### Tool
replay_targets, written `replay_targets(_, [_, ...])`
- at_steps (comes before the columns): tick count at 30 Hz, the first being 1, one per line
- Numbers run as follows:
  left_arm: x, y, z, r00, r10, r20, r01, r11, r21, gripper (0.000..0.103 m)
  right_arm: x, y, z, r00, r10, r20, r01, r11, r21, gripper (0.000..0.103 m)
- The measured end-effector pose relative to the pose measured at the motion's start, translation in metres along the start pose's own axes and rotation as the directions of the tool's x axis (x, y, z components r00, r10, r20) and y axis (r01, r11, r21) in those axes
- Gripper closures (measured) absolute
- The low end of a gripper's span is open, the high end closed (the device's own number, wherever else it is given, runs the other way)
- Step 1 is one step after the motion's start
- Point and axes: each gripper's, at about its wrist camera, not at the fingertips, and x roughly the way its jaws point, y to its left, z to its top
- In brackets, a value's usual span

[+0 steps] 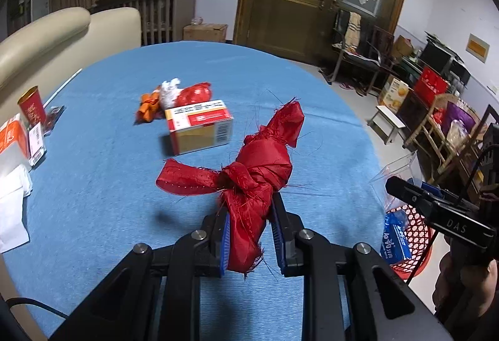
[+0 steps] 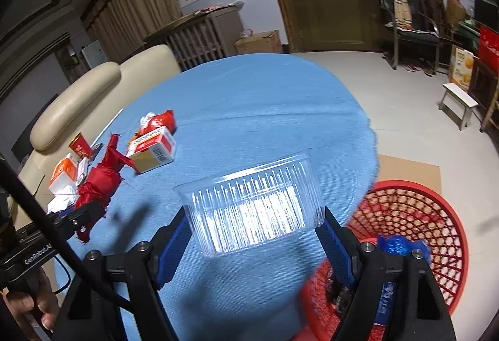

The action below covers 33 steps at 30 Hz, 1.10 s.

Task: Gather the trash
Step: 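Carry the red ribbon and clear tray over the red wastebasket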

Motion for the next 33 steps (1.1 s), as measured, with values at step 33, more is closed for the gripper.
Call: replay_targets(33, [0.017,-0.095,0.005,0.994,-0.093,-0.050,0.100,0.980,0.171,0.079,-0.042,-0.117,-0.025,0.979,-0.204,0.006,0.199,0.961,0.191,0.022])
